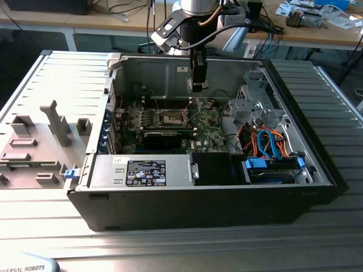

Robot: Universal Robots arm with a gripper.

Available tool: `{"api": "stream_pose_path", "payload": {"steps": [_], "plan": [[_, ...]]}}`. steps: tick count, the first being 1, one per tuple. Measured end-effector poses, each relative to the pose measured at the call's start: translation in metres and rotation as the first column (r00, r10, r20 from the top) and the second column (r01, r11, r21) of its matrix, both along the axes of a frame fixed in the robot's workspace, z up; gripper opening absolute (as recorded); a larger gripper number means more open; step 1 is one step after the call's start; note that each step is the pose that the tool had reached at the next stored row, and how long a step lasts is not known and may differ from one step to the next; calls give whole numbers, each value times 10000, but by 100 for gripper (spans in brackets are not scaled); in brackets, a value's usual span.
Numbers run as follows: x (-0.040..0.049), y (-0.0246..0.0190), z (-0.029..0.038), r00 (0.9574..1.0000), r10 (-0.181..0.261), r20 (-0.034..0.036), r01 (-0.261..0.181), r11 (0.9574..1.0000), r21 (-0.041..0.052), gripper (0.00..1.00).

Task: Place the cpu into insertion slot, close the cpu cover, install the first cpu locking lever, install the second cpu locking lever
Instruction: 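Place the cpu into insertion slot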

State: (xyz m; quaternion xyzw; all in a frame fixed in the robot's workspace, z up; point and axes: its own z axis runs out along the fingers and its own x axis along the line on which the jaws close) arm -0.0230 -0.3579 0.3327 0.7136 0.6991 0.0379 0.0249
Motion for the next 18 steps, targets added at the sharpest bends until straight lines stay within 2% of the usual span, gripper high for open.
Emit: {"api": "stream_pose_path", "payload": {"steps": [18], "plan": [[0,0,0,9998,-187,0,187,9998,0,54]]}}
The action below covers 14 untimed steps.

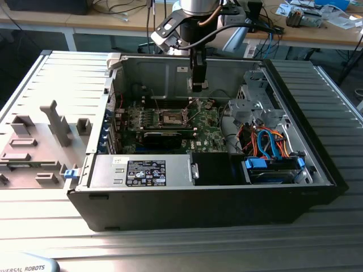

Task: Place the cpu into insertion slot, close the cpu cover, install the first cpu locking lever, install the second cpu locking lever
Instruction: 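Place the cpu into insertion slot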

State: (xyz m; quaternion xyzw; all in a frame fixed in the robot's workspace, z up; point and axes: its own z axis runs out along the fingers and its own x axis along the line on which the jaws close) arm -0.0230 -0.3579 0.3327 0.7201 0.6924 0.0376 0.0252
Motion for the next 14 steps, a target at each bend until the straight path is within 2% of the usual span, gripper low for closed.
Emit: {"api": "stream_pose_path", "payload": {"steps": [14], "plan": [[0,0,0,9999,-149,0,149,9999,1,54]]}}
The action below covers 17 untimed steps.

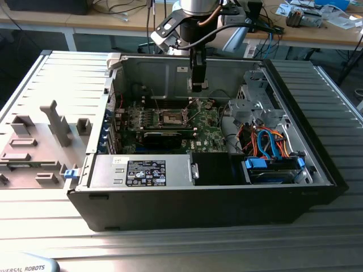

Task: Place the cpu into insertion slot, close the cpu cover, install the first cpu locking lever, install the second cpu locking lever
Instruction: 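Place the cpu into insertion slot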

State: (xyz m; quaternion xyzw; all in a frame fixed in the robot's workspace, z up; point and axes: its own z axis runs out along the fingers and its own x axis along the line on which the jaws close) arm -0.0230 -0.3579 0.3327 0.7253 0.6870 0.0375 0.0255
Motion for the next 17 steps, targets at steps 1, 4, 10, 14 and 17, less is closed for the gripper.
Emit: {"api": "stream_pose_path", "payload": {"steps": [1,4,10,14,17], "plan": [[0,0,0,10000,-8,0,8,10000,0,54],[0,0,0,10000,-51,0,51,10000,0,54],[0,0,0,9999,-107,0,107,9999,0,54],[0,0,0,9999,-145,0,145,9999,-1,54],[0,0,0,9998,-184,0,184,9998,0,54]]}}
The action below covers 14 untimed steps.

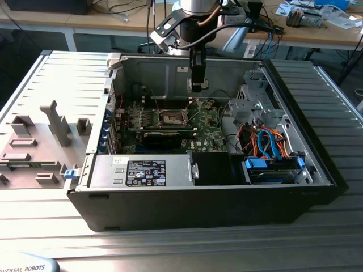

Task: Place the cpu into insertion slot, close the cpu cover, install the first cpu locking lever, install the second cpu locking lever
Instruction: 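Place the cpu into insertion slot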

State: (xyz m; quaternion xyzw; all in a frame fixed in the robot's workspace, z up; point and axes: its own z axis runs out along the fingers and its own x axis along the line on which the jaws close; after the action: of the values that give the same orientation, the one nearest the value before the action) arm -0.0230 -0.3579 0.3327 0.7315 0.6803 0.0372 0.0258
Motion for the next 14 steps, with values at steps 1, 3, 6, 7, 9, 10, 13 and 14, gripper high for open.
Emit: {"api": "stream_pose_path", "payload": {"steps": [1,3,6,7,9,10,13,14], "plan": [[0,0,0,10000,-8,0,8,10000,0,54],[0,0,0,10000,-26,0,26,10000,0,54],[0,0,0,10000,-57,0,57,10000,0,54],[0,0,0,10000,-71,0,71,10000,0,54],[0,0,0,10000,-90,0,90,10000,-1,54],[0,0,0,9999,-100,0,100,9999,-1,54],[0,0,0,9999,-136,0,136,9999,0,54],[0,0,0,9999,-150,0,150,9999,0,54]]}}
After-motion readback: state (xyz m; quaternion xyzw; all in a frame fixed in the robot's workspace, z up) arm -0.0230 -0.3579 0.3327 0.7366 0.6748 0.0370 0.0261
